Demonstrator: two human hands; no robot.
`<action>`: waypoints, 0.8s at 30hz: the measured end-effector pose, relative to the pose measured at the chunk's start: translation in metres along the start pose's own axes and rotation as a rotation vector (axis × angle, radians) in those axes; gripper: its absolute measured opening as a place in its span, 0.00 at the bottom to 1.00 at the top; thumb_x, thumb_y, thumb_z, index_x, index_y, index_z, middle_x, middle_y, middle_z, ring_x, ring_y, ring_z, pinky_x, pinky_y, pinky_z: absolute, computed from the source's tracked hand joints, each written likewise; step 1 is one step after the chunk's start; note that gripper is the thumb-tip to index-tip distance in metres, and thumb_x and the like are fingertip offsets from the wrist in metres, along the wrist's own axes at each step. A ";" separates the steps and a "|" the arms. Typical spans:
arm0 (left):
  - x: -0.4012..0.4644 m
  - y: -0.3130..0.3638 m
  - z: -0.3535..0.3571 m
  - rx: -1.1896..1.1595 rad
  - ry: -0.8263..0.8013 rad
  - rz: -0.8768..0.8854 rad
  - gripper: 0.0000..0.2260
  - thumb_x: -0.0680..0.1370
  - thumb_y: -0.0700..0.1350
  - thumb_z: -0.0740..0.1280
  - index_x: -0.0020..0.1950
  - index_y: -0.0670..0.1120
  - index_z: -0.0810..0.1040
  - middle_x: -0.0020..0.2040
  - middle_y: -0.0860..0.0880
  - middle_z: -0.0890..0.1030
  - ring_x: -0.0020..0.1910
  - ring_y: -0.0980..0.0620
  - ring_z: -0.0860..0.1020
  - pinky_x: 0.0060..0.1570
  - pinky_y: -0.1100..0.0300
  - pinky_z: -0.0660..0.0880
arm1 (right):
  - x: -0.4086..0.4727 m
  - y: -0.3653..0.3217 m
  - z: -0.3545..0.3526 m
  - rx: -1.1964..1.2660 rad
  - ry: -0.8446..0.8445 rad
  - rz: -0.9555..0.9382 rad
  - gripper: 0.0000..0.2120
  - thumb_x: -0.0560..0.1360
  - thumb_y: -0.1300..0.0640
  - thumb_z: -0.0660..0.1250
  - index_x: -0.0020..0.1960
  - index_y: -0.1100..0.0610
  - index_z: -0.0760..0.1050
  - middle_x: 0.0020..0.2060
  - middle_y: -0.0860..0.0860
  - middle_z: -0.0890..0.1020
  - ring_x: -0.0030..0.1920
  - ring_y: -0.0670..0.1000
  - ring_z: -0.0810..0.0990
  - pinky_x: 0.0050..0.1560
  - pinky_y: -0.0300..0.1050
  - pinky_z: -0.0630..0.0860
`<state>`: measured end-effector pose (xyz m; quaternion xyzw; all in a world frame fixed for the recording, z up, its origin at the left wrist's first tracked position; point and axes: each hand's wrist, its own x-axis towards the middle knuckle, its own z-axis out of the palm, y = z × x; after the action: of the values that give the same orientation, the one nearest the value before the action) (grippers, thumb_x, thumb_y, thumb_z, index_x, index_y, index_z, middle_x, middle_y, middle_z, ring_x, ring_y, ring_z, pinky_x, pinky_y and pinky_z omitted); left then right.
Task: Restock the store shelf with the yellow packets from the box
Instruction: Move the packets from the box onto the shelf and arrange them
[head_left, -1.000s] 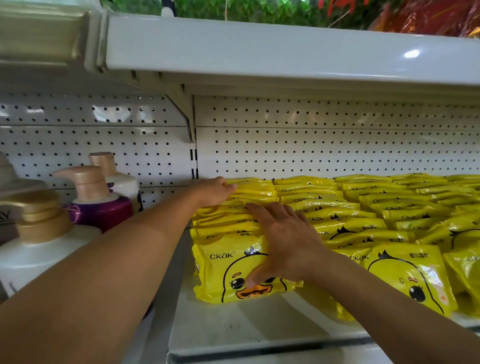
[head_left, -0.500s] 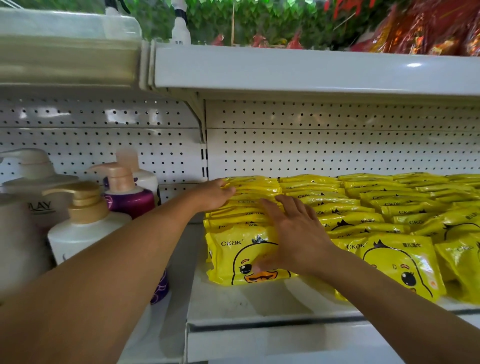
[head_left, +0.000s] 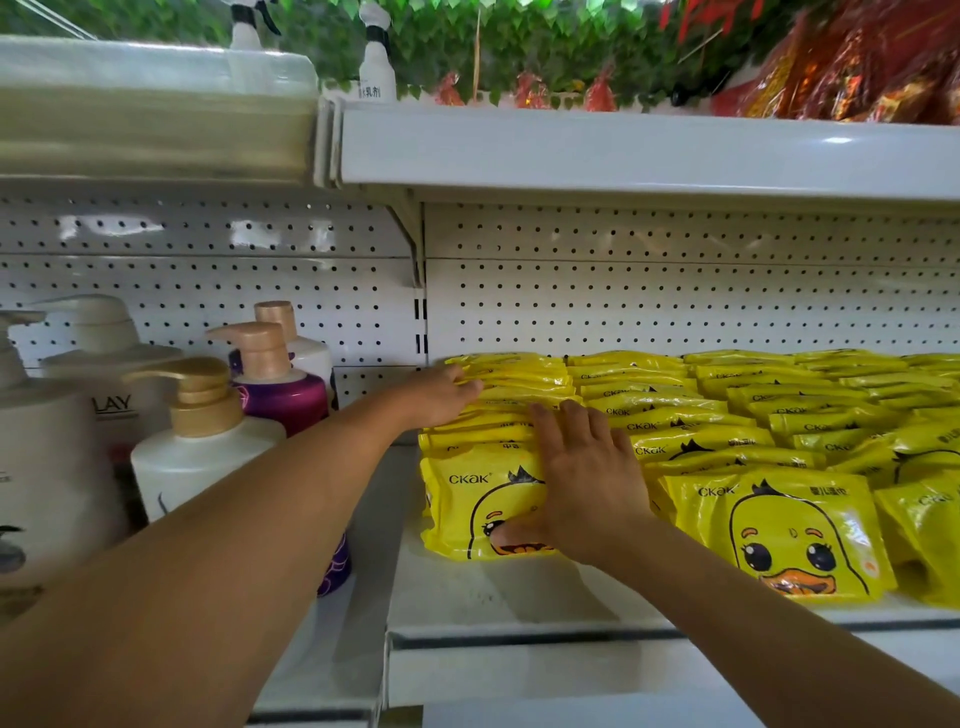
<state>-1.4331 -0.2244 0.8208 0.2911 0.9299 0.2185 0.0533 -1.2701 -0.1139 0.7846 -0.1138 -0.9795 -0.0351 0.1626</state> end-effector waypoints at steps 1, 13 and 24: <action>-0.001 0.000 0.000 0.001 0.002 0.003 0.25 0.81 0.58 0.51 0.76 0.48 0.58 0.76 0.46 0.59 0.74 0.45 0.60 0.70 0.52 0.60 | 0.000 -0.002 0.002 0.001 0.030 -0.004 0.58 0.57 0.26 0.67 0.74 0.52 0.46 0.73 0.55 0.55 0.72 0.59 0.55 0.71 0.54 0.56; -0.037 0.011 -0.004 0.010 0.057 0.114 0.33 0.76 0.66 0.54 0.76 0.49 0.57 0.77 0.47 0.57 0.74 0.47 0.59 0.71 0.52 0.60 | -0.002 0.007 -0.006 0.087 -0.044 -0.030 0.59 0.58 0.30 0.71 0.75 0.49 0.42 0.74 0.53 0.49 0.74 0.57 0.48 0.74 0.56 0.49; -0.082 -0.001 0.024 0.235 -0.017 0.133 0.61 0.57 0.53 0.81 0.76 0.59 0.40 0.77 0.50 0.36 0.77 0.46 0.49 0.72 0.45 0.59 | -0.010 0.039 -0.014 -0.117 -0.090 -0.060 0.51 0.65 0.42 0.73 0.76 0.50 0.43 0.72 0.52 0.58 0.75 0.54 0.50 0.73 0.59 0.42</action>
<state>-1.3608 -0.2621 0.7960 0.3581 0.9272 0.1089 0.0122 -1.2470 -0.0798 0.7956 -0.0949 -0.9851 -0.0919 0.1103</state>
